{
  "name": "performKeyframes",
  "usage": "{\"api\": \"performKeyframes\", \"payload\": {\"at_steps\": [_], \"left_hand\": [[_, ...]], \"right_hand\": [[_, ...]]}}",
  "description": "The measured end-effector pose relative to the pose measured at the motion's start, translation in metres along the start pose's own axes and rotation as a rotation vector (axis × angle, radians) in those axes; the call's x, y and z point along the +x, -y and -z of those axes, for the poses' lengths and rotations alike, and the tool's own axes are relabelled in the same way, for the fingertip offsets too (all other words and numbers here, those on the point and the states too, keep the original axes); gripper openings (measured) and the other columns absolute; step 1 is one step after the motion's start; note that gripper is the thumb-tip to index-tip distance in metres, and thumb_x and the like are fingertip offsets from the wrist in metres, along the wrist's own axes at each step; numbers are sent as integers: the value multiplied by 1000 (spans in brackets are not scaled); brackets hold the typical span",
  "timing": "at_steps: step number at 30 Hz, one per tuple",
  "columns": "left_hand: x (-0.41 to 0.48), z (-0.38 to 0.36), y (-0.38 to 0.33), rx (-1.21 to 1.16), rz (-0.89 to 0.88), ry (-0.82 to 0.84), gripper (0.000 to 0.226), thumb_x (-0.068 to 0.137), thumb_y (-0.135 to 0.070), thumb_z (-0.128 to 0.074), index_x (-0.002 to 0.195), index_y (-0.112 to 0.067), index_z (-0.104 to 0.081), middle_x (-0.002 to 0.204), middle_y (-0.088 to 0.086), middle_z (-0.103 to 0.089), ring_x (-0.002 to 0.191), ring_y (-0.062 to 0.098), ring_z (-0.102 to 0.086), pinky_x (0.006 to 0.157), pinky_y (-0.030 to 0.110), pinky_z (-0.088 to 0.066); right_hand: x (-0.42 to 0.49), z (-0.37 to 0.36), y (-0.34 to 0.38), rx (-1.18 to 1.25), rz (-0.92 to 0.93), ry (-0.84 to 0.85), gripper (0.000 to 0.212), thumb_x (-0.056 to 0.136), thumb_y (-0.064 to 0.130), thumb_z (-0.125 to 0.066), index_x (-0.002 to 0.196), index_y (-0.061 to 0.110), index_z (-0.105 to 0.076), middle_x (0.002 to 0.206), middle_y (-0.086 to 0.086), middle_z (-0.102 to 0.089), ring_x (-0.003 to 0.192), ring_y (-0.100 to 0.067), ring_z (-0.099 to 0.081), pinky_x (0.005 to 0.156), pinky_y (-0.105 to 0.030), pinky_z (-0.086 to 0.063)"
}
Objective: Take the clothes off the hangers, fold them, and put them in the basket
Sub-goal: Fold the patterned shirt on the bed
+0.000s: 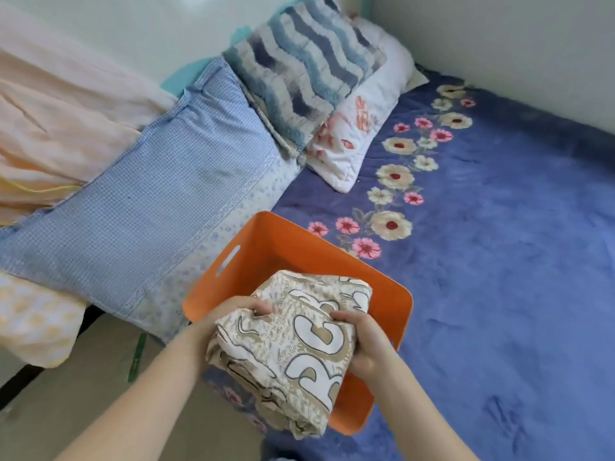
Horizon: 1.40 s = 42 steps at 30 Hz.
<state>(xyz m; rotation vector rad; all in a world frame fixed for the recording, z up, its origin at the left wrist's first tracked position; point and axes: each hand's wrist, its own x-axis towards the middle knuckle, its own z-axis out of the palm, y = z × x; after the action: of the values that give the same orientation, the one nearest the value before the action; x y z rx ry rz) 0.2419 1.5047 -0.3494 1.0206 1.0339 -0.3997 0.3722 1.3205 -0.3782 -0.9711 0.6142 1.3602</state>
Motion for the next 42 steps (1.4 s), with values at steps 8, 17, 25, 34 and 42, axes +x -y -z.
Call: {"api": "performKeyframes", "payload": {"at_steps": [8, 17, 25, 34, 42], "left_hand": [[87, 74, -35, 343, 57, -30, 75, 50, -7, -77, 122, -20, -60, 120, 9, -69, 109, 31, -65, 94, 45, -52], [158, 78, -8, 621, 87, -190, 49, 85, 8, -64, 124, -19, -54, 112, 1, -58, 101, 19, -55, 83, 25, -45], [195, 73, 25, 719, 120, -332, 27, 93, -9, -50, 116, -10, -63, 110, 11, -67, 98, 29, -61, 80, 28, -46], [185, 50, 37, 1453, 79, -426, 68, 93, -13, -49, 151, -2, -16, 148, 19, -33, 136, 33, -36, 105, 41, -38], [191, -12, 81, 1454, 504, -272, 102, 95, -49, -50, 148, -4, 24, 151, 31, 30, 137, 59, 19, 112, 65, -11]], "right_hand": [[103, -27, -10, -81, -36, -150, 24, 90, 5, -59, 112, -4, -64, 98, -21, -73, 74, -31, -72, 61, -37, -58], [194, -4, -34, -158, 32, -280, 57, 71, 6, -78, 125, 5, -62, 115, -10, -71, 105, -29, -68, 89, -42, -54], [235, 28, -29, -70, 245, -338, 51, 77, -3, -67, 126, 14, -62, 117, -9, -70, 107, -28, -68, 98, -53, -49], [228, 11, -32, -811, 542, -927, 59, 77, 9, -70, 131, 15, -45, 133, -11, -52, 128, -31, -47, 106, -53, -40], [264, 4, -15, -2187, 1087, -108, 64, 92, 23, -60, 149, 31, -31, 157, -5, -31, 146, -29, -22, 116, -51, -24]]}}
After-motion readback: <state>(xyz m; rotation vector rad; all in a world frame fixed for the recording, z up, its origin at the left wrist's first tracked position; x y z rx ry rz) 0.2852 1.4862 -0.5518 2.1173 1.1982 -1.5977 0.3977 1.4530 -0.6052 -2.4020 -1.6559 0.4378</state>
